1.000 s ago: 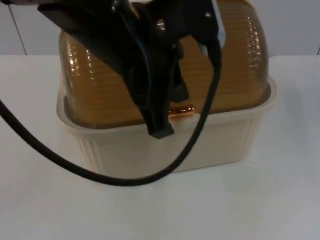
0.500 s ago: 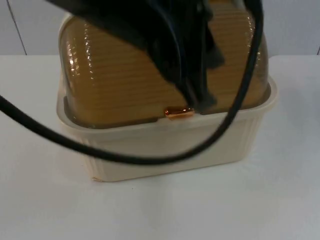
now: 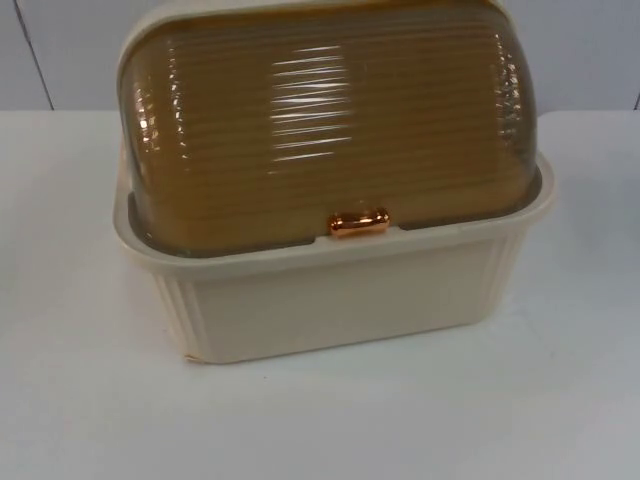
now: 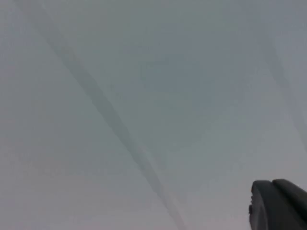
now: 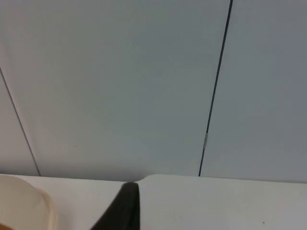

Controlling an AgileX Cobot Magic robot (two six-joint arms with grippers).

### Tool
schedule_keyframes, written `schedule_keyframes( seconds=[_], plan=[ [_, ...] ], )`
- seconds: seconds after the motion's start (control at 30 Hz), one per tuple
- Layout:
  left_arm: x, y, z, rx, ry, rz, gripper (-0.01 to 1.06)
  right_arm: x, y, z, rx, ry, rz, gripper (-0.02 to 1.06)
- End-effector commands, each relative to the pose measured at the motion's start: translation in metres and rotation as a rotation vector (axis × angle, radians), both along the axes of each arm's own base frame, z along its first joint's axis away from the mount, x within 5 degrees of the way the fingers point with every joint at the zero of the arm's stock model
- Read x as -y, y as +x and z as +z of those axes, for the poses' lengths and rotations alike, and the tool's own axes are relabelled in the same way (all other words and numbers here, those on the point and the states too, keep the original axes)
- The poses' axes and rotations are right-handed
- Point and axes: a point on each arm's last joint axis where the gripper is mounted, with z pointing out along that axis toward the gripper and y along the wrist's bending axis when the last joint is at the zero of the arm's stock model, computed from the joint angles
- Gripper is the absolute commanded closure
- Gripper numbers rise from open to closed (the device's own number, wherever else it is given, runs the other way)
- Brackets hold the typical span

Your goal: Open the box lid with the left hand, place the block into the box with the right hand, then close the box lid with the left hand.

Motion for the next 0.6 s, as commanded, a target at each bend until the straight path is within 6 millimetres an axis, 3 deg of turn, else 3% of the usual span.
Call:
schedule_keyframes(
  seconds=[0.0, 0.13, 0.17, 0.2, 0.3, 0.47, 0.57],
  plan=[
    [-0.025, 0.006, 0.009, -0.038, -0.113, 0.076, 1.04, -0.001, -0.003, 0.001, 0.012, 0.011, 0.003, 0.0],
    [-0.095, 0.023, 0.012, -0.09, -0.228, 0.309, 1.04, -0.002, -0.002, 0.002, 0.02, 0.024, 0.006, 0.0],
    [-0.095, 0.023, 0.012, -0.09, -0.228, 0.309, 1.04, -0.002, -0.002, 0.002, 0.02, 0.024, 0.006, 0.0],
    [-0.121, 0.027, 0.01, -0.096, -0.264, 0.404, 1.04, -0.002, -0.002, 0.002, 0.023, 0.026, 0.006, 0.0],
    [-0.152, 0.031, 0.005, -0.103, -0.316, 0.52, 1.04, -0.002, -0.002, 0.003, 0.031, 0.026, 0.005, 0.0],
    [-0.167, 0.04, -0.008, -0.162, -0.316, 0.554, 1.04, -0.002, -0.002, 0.003, 0.033, 0.026, 0.004, 0.0],
    [-0.165, 0.045, -0.014, -0.2, -0.316, 0.532, 1.04, -0.002, -0.002, 0.003, 0.033, 0.026, 0.004, 0.0]
  ],
)
